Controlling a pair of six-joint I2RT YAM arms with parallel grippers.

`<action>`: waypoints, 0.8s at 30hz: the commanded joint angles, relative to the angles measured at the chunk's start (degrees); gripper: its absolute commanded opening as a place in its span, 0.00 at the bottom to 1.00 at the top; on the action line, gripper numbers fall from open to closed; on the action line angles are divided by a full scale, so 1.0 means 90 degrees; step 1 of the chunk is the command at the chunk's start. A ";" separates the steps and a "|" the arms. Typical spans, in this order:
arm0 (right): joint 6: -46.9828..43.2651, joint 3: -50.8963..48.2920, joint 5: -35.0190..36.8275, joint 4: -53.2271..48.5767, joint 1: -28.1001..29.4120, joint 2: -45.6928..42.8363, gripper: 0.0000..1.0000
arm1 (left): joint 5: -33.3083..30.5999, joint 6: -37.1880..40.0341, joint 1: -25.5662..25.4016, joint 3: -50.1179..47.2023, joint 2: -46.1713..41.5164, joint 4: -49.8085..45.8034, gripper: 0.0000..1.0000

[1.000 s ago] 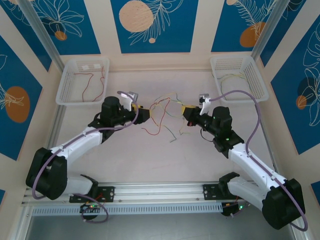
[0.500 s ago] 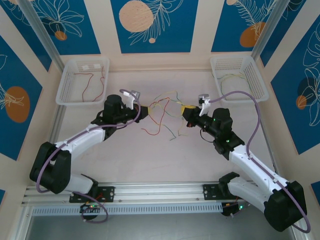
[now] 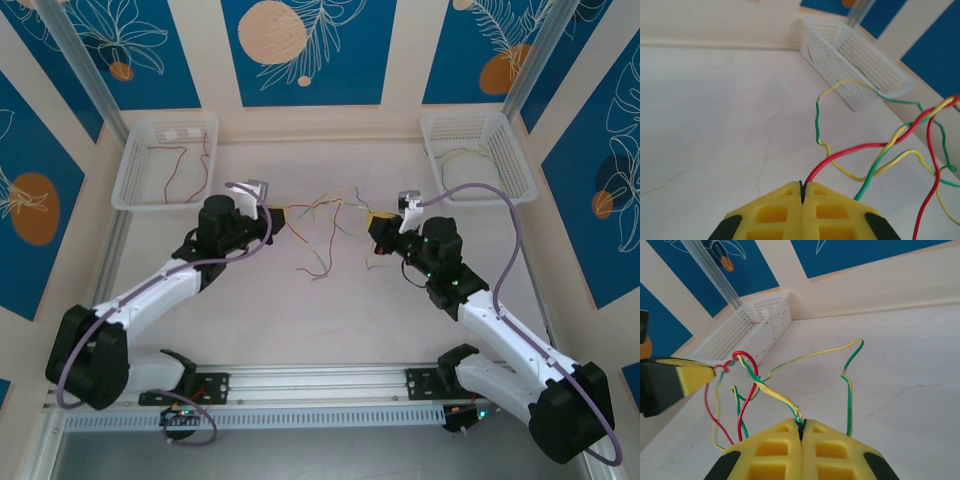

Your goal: Untangle the cables

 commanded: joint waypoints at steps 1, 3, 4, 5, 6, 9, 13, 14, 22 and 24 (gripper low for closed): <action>-0.0165 -0.0082 0.0739 -0.0119 -0.0170 -0.0262 0.00 | -0.1246 0.0180 0.0158 -0.0177 -0.0343 -0.0243 0.00; -0.0165 -0.0074 0.0831 -0.0249 -0.0293 -0.0260 0.00 | -0.1524 0.0162 0.0226 -0.0260 -0.0531 -0.0336 0.00; -0.0170 -0.0071 0.0843 -0.0310 -0.0345 -0.0269 0.00 | -0.1648 0.0152 0.0256 -0.0295 -0.0624 -0.0364 0.00; -0.0200 -0.0077 0.0844 -0.0371 -0.0390 -0.0263 0.00 | -0.1793 0.0152 0.0294 -0.0340 -0.0730 -0.0405 0.00; -0.0230 -0.0072 0.0887 -0.0448 -0.0425 -0.0264 0.00 | -0.1955 0.0143 0.0341 -0.0369 -0.0855 -0.0479 0.00; -0.0252 -0.0072 0.1128 -0.0671 -0.0519 -0.0273 0.00 | -0.2041 0.0197 0.0533 -0.0411 -0.1145 -0.0604 0.00; -0.0220 -0.0157 0.0933 -0.0676 -0.0656 -0.0322 0.00 | -0.1292 0.0345 0.0696 -0.0244 -0.1182 -0.0744 0.00; -0.0226 -0.0190 0.0768 -0.0592 -0.0666 -0.0348 0.00 | -0.0881 0.0431 0.0689 -0.0138 -0.1094 -0.0793 0.04; -0.0280 -0.0411 -0.0090 0.0111 -0.0664 -0.0497 0.00 | 0.0796 0.0378 0.0662 0.0065 -0.0390 -0.0077 0.81; -0.0326 -0.0415 -0.0304 0.0201 -0.0656 -0.0522 0.00 | 0.1233 0.0361 0.0591 0.0208 -0.0168 0.0035 0.85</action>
